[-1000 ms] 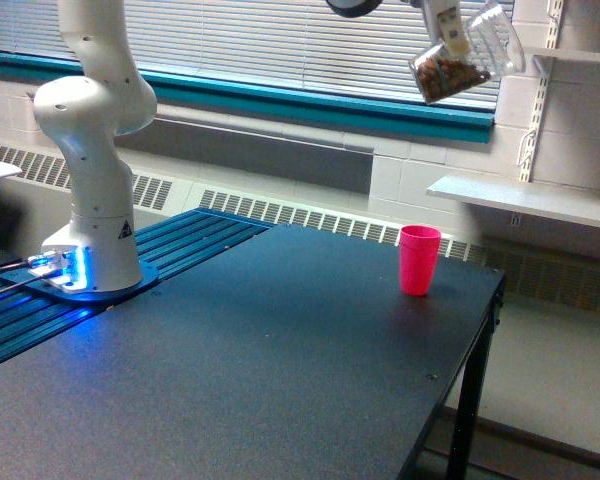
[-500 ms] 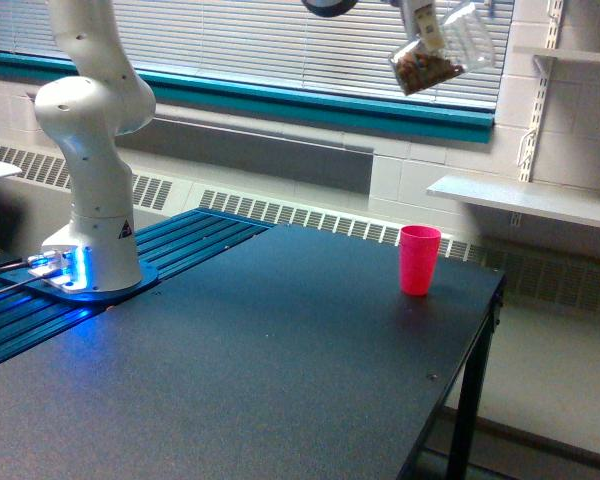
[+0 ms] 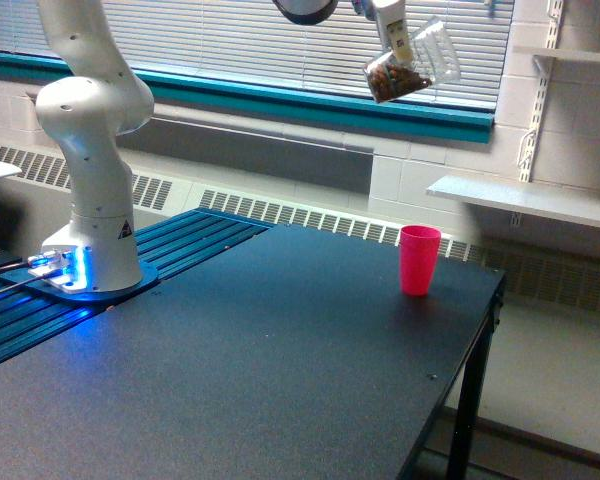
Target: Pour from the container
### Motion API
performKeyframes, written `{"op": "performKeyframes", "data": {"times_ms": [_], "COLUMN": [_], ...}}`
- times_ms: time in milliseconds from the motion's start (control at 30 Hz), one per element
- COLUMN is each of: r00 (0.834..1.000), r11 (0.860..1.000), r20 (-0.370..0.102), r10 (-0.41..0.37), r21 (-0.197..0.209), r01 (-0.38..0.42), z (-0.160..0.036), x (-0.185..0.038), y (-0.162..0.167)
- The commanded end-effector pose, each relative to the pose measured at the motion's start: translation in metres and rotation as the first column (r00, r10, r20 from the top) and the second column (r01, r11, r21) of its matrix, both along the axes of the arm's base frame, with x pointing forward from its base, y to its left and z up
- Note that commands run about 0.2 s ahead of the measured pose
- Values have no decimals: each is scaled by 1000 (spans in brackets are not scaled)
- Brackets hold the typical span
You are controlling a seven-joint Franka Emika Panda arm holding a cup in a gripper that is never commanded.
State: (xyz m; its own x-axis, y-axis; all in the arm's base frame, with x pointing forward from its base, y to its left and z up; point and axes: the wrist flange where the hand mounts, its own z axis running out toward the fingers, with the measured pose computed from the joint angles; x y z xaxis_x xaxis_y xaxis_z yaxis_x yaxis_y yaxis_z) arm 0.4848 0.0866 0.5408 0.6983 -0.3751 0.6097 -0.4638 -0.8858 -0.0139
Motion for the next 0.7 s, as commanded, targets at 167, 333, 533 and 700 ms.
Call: {"op": "performKeyframes", "data": {"times_ms": [167,333,533,700], "r00": [1000,999,998,997], "r11": [1000,999,999,998], "r20": [-8,-16,-34,-46], "r10": [24,36,50,55], "r21": [-15,-5,2,-4], "r01": [-24,-36,-50,-56], "z": [-7,-18,-36,-47], "x": [-20,-25,-31,-34], "y": [42,56,68,76]}}
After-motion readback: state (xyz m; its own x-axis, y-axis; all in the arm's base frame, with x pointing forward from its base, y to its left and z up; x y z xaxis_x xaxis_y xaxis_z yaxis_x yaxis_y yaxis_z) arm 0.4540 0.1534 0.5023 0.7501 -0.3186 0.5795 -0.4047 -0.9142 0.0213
